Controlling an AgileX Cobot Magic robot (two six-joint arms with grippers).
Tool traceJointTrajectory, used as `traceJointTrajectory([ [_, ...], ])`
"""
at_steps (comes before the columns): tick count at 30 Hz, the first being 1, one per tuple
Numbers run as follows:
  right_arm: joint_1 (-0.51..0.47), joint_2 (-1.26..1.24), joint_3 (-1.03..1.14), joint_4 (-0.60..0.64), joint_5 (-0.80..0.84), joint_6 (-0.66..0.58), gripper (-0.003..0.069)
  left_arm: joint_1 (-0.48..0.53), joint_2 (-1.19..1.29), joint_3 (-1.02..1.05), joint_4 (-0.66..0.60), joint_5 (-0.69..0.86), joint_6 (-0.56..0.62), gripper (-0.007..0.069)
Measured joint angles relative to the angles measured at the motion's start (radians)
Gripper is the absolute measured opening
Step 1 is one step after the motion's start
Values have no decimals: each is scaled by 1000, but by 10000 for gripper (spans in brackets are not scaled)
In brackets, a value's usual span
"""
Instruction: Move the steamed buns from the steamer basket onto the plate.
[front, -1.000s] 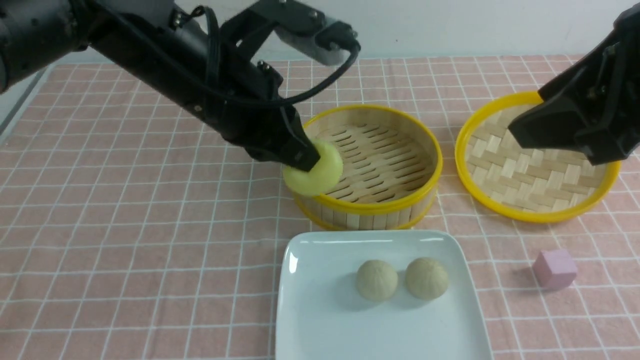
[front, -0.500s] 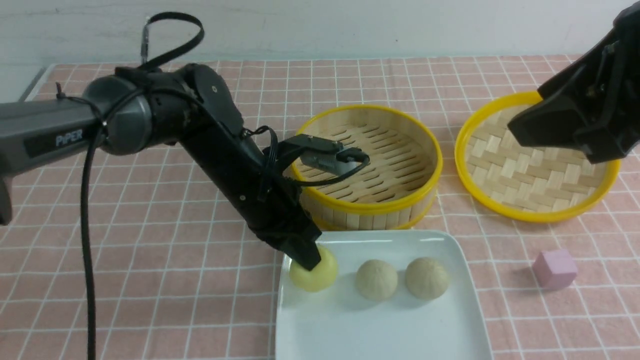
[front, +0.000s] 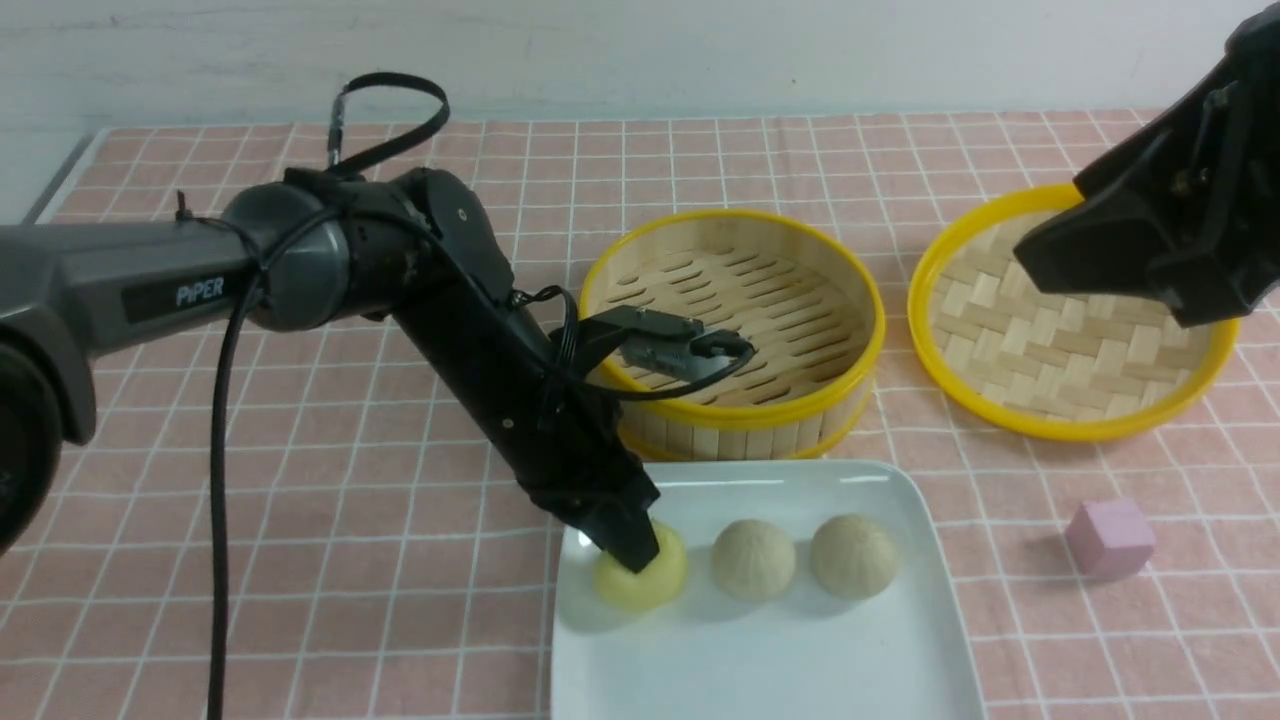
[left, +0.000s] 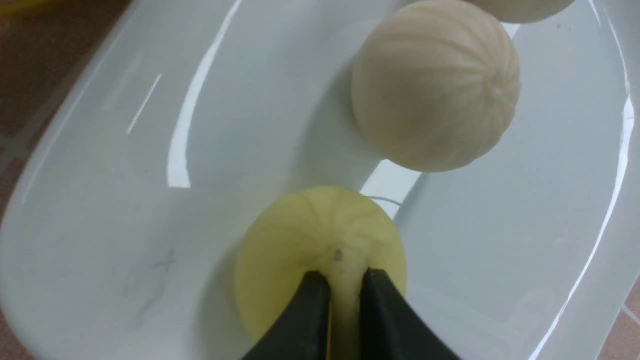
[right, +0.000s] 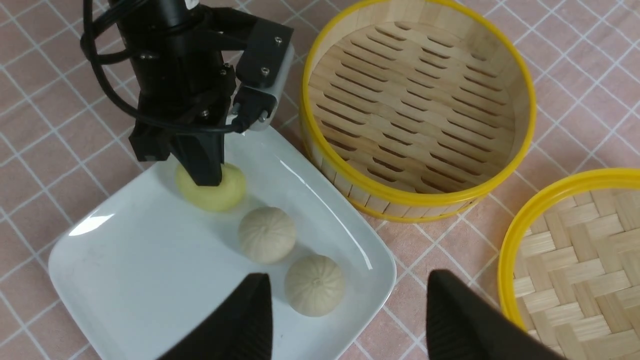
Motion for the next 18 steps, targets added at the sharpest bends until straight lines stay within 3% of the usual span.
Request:
traceJointTrajectory([
  [2, 0, 0, 0, 0, 0, 0, 422, 0, 1, 0, -2, 0, 0, 152],
  [3, 0, 0, 0, 0, 0, 0, 422, 0, 1, 0, -2, 0, 0, 231],
  [4, 0, 0, 0, 0, 0, 0, 422, 0, 1, 0, -2, 0, 0, 241],
  [5, 0, 0, 0, 0, 0, 0, 422, 0, 1, 0, -2, 0, 0, 338],
  [7, 0, 0, 0, 0, 0, 0, 422, 0, 1, -1, -3, 2, 0, 453],
  [9, 0, 0, 0, 0, 0, 0, 422, 0, -1, -1, -5, 1, 0, 498],
  [11, 0, 0, 0, 0, -7, -3, 422, 0, -27, -2, -8, -27, 1, 620],
  [14, 0, 0, 0, 0, -33, -3, 422, 0, -97, -20, -6, -77, 1, 669],
  [18, 0, 0, 0, -25, -86, -3, 422, 0, -195, -46, 17, -142, -9, 669],
])
